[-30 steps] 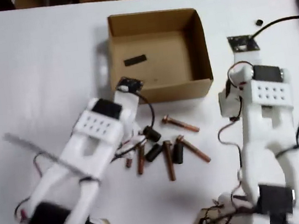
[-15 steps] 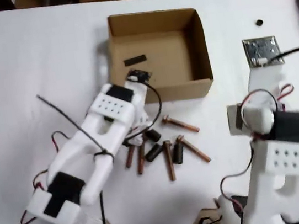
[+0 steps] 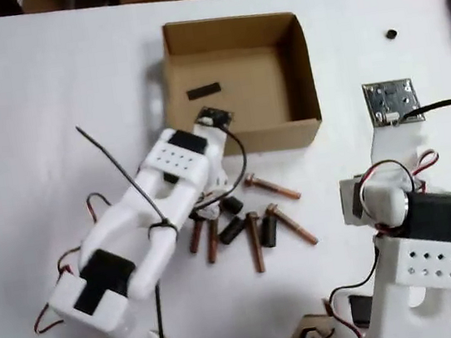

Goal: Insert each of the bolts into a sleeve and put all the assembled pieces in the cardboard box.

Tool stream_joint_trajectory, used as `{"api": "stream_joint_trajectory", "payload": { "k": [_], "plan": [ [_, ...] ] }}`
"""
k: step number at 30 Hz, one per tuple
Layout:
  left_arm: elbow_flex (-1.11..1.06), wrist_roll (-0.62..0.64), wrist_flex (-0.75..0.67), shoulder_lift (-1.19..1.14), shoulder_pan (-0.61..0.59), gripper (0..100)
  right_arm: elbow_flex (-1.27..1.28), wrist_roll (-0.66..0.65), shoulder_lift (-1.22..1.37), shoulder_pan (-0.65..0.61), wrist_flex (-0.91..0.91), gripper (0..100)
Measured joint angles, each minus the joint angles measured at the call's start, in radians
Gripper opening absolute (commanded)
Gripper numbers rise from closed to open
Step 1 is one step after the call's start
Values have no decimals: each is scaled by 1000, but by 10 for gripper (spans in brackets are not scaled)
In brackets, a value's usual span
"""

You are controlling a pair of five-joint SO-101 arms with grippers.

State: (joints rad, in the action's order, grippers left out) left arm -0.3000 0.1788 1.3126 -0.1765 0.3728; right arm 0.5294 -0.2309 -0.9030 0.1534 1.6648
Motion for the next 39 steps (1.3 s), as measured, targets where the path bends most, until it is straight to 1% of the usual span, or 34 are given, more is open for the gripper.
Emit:
{"api": "stream_joint_trajectory", "payload": {
  "k": [8, 12, 19, 21, 27, 31, 34, 36, 39],
  "plan": [
    [-12, 0, -8, 0, 0, 23, 0, 0, 0, -2, 0, 20],
    [-100, 41, -89, 0, 0, 23, 0, 0, 0, -2, 0, 20],
    [-227, 52, -244, 69, -2, 23, 0, 0, 0, -2, 0, 20],
    [-227, 55, -247, 104, 0, 23, 0, 0, 0, -2, 0, 20],
    [-232, 55, -186, 233, 18, 23, 0, 0, 0, -2, -5, 20],
    [-258, 97, -184, 244, 46, 23, 0, 0, 0, -2, -18, 20],
    [-293, 115, -210, 244, 72, 24, 0, 0, 0, -2, -20, 20],
    [-319, 117, -226, 244, 86, 44, 0, 0, 0, -2, -20, 20],
    [-345, 117, -235, 244, 100, 118, 0, 0, 0, -2, -20, 20]
  ]
}}
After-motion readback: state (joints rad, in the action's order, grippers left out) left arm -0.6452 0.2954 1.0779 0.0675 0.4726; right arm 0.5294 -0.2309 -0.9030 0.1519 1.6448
